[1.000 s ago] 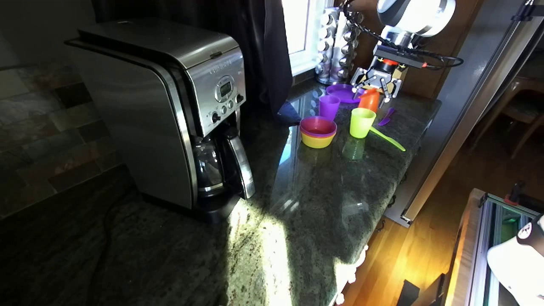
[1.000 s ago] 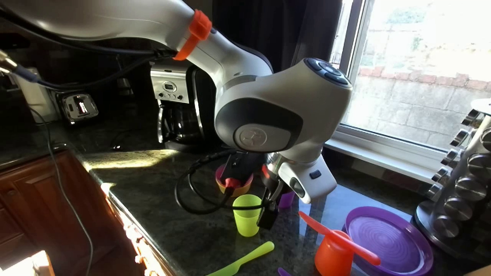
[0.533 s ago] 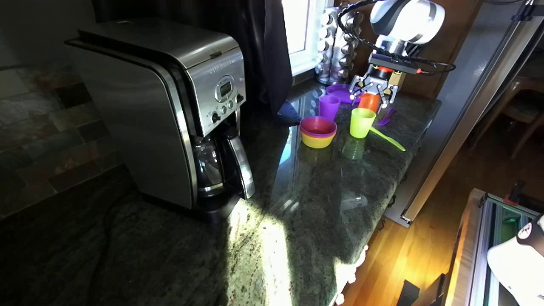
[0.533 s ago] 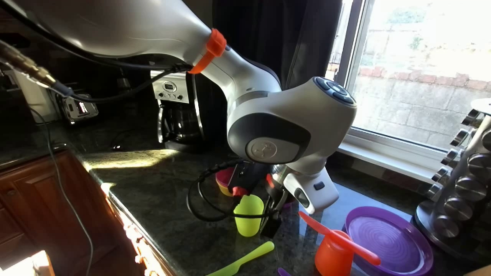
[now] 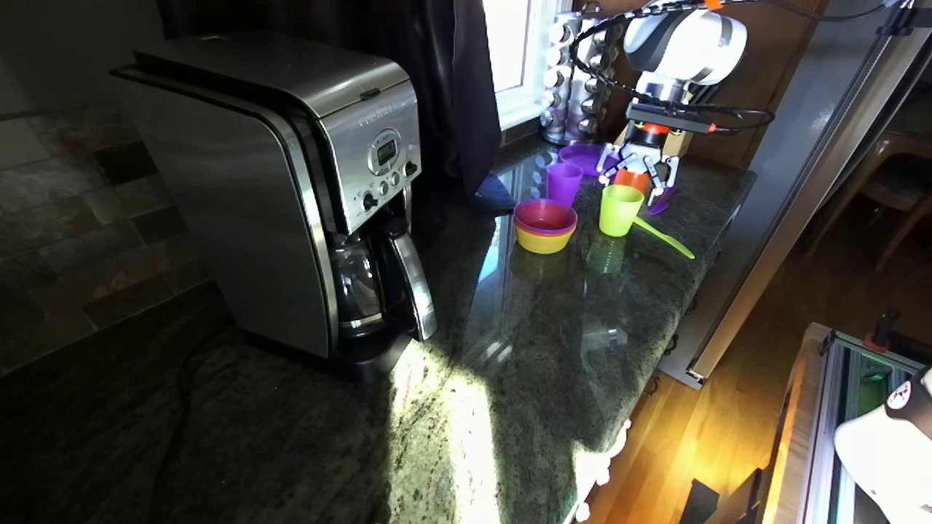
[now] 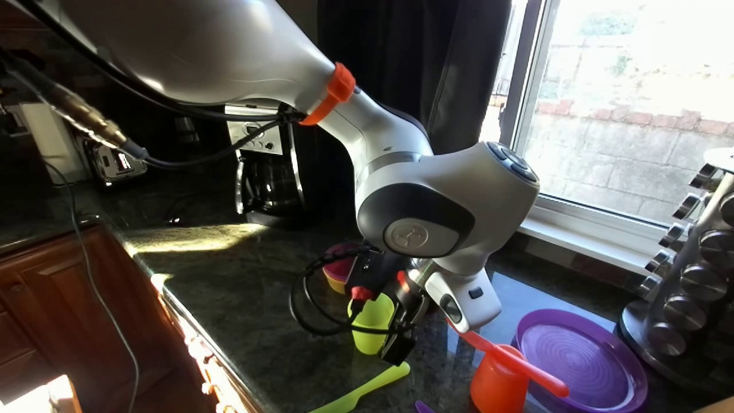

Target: Place the yellow cup upside down then put the yellow cup on top of the yellow cup.

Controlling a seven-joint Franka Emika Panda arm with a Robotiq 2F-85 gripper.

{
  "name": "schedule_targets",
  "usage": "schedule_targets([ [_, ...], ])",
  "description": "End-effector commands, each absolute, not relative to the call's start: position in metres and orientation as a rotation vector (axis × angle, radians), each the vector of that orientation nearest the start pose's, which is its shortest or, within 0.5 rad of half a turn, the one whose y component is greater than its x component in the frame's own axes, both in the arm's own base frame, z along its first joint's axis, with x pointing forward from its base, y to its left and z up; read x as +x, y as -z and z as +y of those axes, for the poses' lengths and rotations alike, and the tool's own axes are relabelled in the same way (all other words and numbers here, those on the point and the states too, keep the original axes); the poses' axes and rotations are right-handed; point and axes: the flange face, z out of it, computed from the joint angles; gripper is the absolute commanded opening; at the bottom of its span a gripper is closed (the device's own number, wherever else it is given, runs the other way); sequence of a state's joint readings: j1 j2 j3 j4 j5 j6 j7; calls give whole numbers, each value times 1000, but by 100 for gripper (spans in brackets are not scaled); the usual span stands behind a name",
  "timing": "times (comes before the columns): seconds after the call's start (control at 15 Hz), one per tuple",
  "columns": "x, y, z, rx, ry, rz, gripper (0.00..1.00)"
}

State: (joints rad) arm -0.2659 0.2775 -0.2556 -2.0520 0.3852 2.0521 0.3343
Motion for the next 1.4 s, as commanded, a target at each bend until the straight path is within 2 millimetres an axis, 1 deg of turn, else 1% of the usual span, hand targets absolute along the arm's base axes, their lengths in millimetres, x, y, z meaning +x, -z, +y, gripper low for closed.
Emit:
schedule_targets([
  [0.0,503,-282,-263,-2416,-428,1476,100],
  [0.73,515,-265,-265,-2357,-583,1446,100],
  [1.33,528,-252,-267,-2276,-576,1489,100],
])
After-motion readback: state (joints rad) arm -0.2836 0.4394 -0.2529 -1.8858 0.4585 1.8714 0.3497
